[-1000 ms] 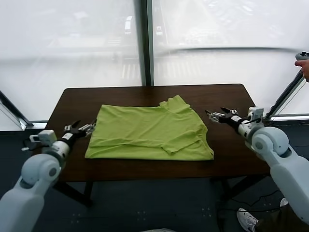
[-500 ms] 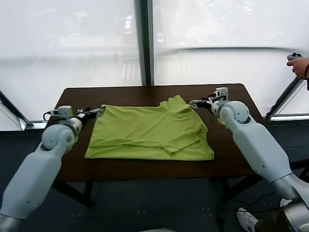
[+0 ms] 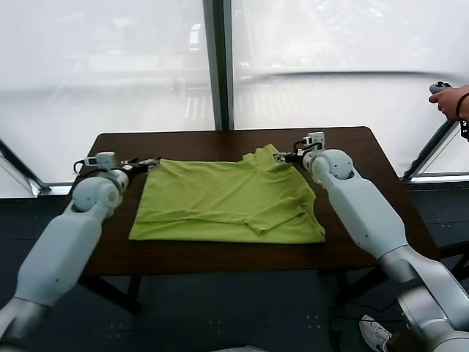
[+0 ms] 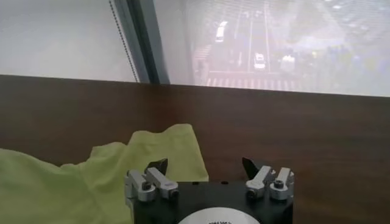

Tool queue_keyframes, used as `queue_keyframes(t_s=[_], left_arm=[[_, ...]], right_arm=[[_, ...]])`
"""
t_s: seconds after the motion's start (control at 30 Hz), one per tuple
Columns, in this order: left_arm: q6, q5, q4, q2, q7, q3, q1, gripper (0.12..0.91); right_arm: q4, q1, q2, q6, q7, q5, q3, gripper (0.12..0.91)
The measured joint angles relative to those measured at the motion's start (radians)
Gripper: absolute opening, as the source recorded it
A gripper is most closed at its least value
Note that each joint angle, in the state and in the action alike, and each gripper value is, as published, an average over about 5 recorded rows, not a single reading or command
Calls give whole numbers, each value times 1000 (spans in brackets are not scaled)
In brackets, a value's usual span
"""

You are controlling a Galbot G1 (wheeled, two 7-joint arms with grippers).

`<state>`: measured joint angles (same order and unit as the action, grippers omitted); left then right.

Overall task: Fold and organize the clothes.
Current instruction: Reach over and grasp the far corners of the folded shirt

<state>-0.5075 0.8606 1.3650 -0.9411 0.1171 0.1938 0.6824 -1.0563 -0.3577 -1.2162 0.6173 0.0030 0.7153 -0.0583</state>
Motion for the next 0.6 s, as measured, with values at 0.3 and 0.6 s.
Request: queue_keyframes(t_s=[0.3, 0.6], left_arm=[[9, -10, -49, -15, -7, -18, -25, 903], [17, -16, -76, -30, -19, -25, -40, 813]], right_arm=[[11, 0, -11, -3, -2, -2, 5, 609], [12, -5, -3, -4, -2, -2, 8, 423]])
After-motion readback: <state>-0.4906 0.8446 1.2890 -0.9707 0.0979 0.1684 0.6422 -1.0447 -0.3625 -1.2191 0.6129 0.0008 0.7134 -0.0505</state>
